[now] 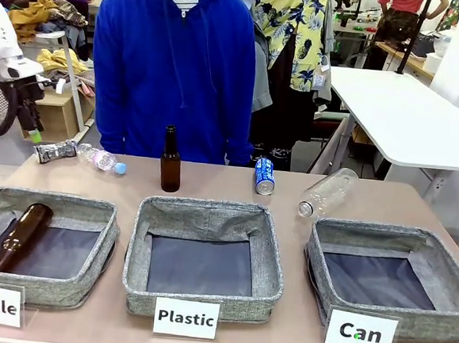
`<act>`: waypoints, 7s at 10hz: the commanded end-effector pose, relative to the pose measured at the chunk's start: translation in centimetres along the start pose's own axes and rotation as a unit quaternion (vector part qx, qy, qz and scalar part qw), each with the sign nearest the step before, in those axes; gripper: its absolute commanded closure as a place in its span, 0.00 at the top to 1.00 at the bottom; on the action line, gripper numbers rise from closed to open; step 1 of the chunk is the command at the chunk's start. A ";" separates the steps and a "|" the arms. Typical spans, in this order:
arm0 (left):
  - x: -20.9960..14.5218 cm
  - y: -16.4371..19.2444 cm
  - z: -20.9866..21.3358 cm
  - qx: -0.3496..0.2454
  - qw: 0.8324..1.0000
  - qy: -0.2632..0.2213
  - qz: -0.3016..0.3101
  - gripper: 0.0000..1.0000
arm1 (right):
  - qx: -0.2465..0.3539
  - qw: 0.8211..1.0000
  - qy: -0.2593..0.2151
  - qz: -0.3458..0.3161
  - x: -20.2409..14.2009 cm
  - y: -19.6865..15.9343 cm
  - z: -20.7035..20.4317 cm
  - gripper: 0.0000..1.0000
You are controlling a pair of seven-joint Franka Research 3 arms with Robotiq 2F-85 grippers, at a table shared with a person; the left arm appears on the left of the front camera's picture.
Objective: Sort the can waste into the basket.
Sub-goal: Pick up the can waste from the table and place it in the right Fabric basket.
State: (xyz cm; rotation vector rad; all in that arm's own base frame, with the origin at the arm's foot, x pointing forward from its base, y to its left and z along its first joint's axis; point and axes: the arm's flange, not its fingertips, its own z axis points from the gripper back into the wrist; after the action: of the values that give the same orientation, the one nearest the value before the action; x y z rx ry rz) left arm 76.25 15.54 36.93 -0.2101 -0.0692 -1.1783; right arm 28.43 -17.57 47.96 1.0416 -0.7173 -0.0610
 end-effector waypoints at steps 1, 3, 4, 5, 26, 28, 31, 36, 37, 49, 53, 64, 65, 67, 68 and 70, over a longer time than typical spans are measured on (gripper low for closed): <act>1.3 2.8 -0.3 0.035 0.999 -0.014 0.013 1.00 | 0.008 1.000 -0.010 0.013 0.3 0.0 -0.1 1.00; 1.7 2.6 -2.1 0.044 0.999 -0.014 0.021 1.00 | 0.008 1.000 -0.010 0.013 0.3 0.0 -0.1 1.00; 1.9 2.7 -3.0 0.050 0.998 -0.005 0.029 1.00 | 0.008 1.000 -0.010 0.013 0.3 0.0 -0.1 1.00; 2.2 2.9 -3.8 0.048 0.998 -0.009 0.034 1.00 | 0.008 1.000 -0.010 0.013 0.3 0.0 -0.1 1.00; -11.8 -36.3 10.7 0.009 0.995 0.011 -0.100 0.00 | 0.008 1.000 -0.010 0.013 0.3 0.0 -0.1 1.00; -13.2 -39.0 9.9 0.070 0.991 -0.035 -0.110 0.00 | 0.008 1.000 -0.010 0.013 0.3 0.0 -0.1 1.00; -13.8 -38.1 9.1 0.106 0.976 -0.107 -0.157 0.00 | 0.008 1.000 -0.010 0.013 0.3 0.0 -0.1 1.00; -13.8 -38.2 9.1 0.097 0.981 -0.098 -0.138 0.35 | 0.000 1.000 0.001 0.000 0.0 0.0 0.0 1.00; -10.9 -38.0 8.4 0.079 0.965 -0.172 -0.183 0.35 | -0.039 0.999 0.016 0.029 -0.2 1.9 1.5 1.00; -0.3 -43.6 7.3 0.053 0.935 -0.270 -0.225 0.35 | -0.055 0.996 0.070 -0.016 -1.3 0.3 5.0 1.00; 0.7 -44.2 6.6 0.048 0.925 -0.281 -0.252 0.35 | -0.056 0.995 0.077 0.004 -1.4 1.4 5.0 1.00; 53.8 -58.7 -9.1 0.065 0.876 -0.219 -0.425 0.35 | -0.038 0.998 0.052 0.007 -5.4 -6.6 19.1 1.00; 55.2 -59.8 -10.7 0.056 0.865 -0.236 -0.439 0.35 | -0.020 0.998 0.053 -0.008 -5.3 -7.5 19.2 1.00; 56.9 -61.1 -12.5 0.012 0.870 -0.219 -0.442 0.35 | -0.007 0.998 0.060 -0.033 -5.1 -9.2 19.1 1.00; 57.3 -61.2 -12.9 -0.001 0.872 -0.216 -0.439 0.35 | -0.011 0.997 0.058 -0.039 -4.9 -9.6 19.1 1.00; 57.6 -61.1 -13.2 0.000 0.874 -0.209 -0.438 0.35 | -0.008 0.997 0.057 -0.043 -4.6 -10.0 19.3 1.00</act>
State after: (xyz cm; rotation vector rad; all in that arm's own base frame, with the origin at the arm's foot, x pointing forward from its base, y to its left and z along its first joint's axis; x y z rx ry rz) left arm 40.93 -61.45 40.54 -0.4614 -0.6167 -2.0287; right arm 16.99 -34.89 43.05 1.0483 -0.5428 -0.1063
